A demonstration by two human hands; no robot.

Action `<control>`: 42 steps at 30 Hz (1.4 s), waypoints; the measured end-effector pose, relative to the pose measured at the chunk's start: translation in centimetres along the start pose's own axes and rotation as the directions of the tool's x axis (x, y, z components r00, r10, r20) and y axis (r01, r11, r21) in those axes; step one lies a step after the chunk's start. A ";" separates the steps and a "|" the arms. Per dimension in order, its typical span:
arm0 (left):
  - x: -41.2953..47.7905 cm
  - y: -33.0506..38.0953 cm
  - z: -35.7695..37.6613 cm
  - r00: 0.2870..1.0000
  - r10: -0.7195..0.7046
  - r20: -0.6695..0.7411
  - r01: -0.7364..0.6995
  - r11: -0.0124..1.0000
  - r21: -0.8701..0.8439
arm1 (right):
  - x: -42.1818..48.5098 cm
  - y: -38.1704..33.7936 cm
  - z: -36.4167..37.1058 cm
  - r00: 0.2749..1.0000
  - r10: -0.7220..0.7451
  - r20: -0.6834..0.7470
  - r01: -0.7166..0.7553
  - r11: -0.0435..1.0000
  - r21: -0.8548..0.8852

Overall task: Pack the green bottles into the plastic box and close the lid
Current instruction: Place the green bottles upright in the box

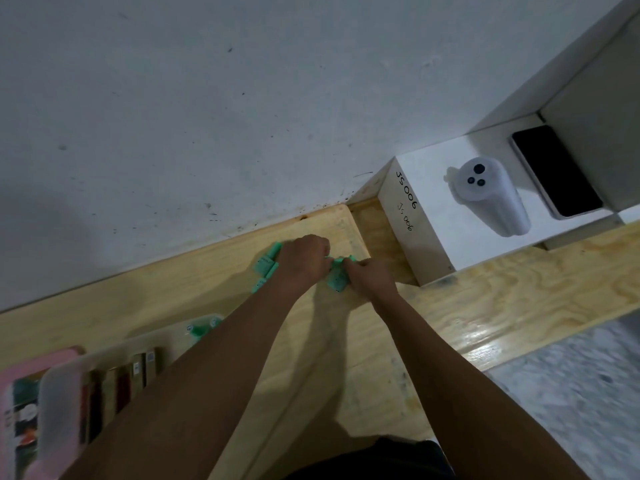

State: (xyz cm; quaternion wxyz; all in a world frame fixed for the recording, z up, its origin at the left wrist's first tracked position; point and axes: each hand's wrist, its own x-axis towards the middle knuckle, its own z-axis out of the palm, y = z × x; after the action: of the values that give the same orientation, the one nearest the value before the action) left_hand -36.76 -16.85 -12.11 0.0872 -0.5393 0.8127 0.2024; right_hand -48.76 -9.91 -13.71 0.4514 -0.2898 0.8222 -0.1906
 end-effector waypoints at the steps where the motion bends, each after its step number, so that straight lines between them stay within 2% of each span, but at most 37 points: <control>1: -0.2 0.1 0.0 1.000 0.010 -0.009 -0.010 1.000 0.016 | -0.4 0.3 -0.2 0.999 -0.027 -0.022 0.028 0.999 0.044; 5: -1.2 0.4 0.5 0.993 0.112 -0.029 -0.110 0.992 0.067 | -2.2 1.2 -1.2 0.992 -0.058 -0.116 0.082 0.973 0.215; 11: -2.4 -0.3 1.9 0.981 0.193 -0.021 -0.190 0.977 0.098 | -4.6 1.9 -2.8 0.974 -0.127 -0.189 0.180 0.938 0.296; 12: -2.6 -0.5 1.9 0.984 0.177 -0.031 -0.176 0.983 0.050 | -4.9 1.8 -2.9 0.971 -0.140 -0.193 0.196 0.930 0.310; 14: -3.2 -0.9 1.5 0.995 0.091 -0.040 -0.097 0.981 -0.168 | -5.8 1.6 -3.2 0.968 -0.154 -0.199 0.218 0.909 0.354; 17: -4.8 -1.6 -0.5 0.997 -0.061 -0.038 0.031 0.844 -0.535 | -6.9 1.3 -3.3 0.983 -0.101 -0.150 0.161 0.865 0.474; 19: -6.3 -2.3 -1.9 0.994 -0.110 -0.008 0.076 0.737 -0.671 | -7.8 1.2 -2.9 0.995 -0.070 -0.069 0.097 0.827 0.554; 24: -10.4 -5.5 -4.3 0.989 -0.132 0.070 0.122 0.444 -0.888 | -10.5 0.6 -0.8 0.994 -0.082 0.073 0.008 0.719 0.695; 27: -13.2 -7.9 -4.8 0.986 -0.160 0.053 0.111 0.373 -0.921 | -12.4 0.0 0.8 0.988 -0.107 0.109 -0.006 0.683 0.730; 30: -16.3 -10.3 -5.2 0.974 -0.222 0.035 0.117 0.369 -0.922 | -14.5 -0.3 2.5 0.986 -0.137 0.092 0.037 0.725 0.688; 33: -19.2 -12.5 -5.4 0.965 -0.263 0.014 0.125 0.407 -0.905 | -16.3 -0.6 4.2 0.974 -0.225 0.025 0.171 0.803 0.571; 36: -22.2 -14.7 -5.3 0.954 -0.298 -0.028 0.115 0.451 -0.885 | -18.2 -0.7 6.4 0.923 -0.385 -0.007 0.356 0.848 0.393; 39: -24.1 -16.4 -4.5 0.953 -0.297 -0.068 0.097 0.506 -0.857 | -19.4 -0.5 8.6 0.851 -0.525 0.000 0.512 0.830 0.220; 42: -25.5 -17.8 -3.3 0.956 -0.282 -0.078 0.098 0.561 -0.822 | -20.0 -0.5 11.0 0.798 -0.601 0.049 0.603 0.792 -0.093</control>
State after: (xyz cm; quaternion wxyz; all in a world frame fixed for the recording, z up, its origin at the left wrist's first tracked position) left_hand -10.03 -2.77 -4.17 -0.2291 -0.6215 0.5717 0.4842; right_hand -30.76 2.16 -6.51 0.3586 -0.5610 0.6922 -0.2785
